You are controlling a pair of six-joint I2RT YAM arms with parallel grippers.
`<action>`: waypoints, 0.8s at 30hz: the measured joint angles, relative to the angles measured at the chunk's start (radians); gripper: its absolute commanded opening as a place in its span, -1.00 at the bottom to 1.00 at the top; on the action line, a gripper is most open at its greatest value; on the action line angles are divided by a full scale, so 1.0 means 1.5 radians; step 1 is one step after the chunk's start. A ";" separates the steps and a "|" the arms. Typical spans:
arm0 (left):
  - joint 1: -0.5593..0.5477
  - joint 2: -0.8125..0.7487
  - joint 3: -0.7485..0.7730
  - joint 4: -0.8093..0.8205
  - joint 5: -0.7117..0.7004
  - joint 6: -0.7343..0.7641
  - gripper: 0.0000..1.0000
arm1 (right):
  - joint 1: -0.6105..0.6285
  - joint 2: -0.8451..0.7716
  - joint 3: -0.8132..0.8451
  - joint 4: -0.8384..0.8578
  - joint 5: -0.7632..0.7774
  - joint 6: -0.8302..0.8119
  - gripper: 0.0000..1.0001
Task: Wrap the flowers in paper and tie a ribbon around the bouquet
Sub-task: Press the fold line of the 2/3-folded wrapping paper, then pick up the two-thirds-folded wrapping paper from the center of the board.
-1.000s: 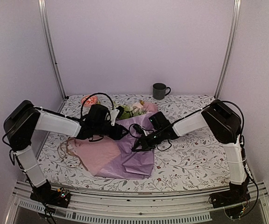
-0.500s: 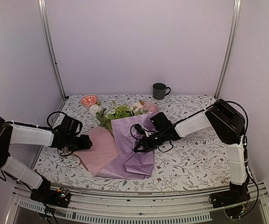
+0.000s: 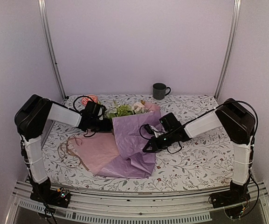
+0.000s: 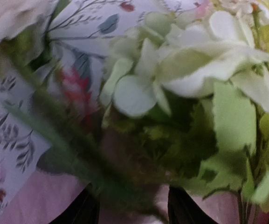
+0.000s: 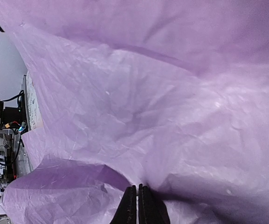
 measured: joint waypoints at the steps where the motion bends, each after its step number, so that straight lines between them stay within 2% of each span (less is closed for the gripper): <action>1: -0.005 0.029 0.036 0.003 0.006 0.012 -0.01 | -0.006 -0.008 -0.012 0.002 0.002 0.001 -0.93; 5: -0.027 0.115 0.161 -0.006 0.029 0.063 0.01 | -0.031 -0.040 -0.067 0.022 0.003 0.008 -0.93; 8: -0.050 0.129 0.195 -0.032 0.038 0.087 0.09 | -0.039 -0.049 -0.080 0.026 0.001 0.017 -0.93; 13: -0.049 0.011 0.067 -0.092 0.025 0.080 0.19 | -0.039 -0.049 -0.070 0.012 0.004 0.018 -0.93; 16: -0.001 -0.086 -0.018 -0.176 -0.004 0.072 0.21 | -0.038 -0.049 -0.063 0.000 0.009 0.013 -0.93; 21: 0.110 -0.105 -0.026 -0.249 -0.026 0.081 0.23 | -0.037 -0.048 -0.059 -0.009 0.011 0.005 -0.93; 24: 0.129 -0.086 0.000 -0.268 -0.025 0.096 0.19 | -0.037 -0.047 -0.056 -0.009 0.010 0.000 -0.93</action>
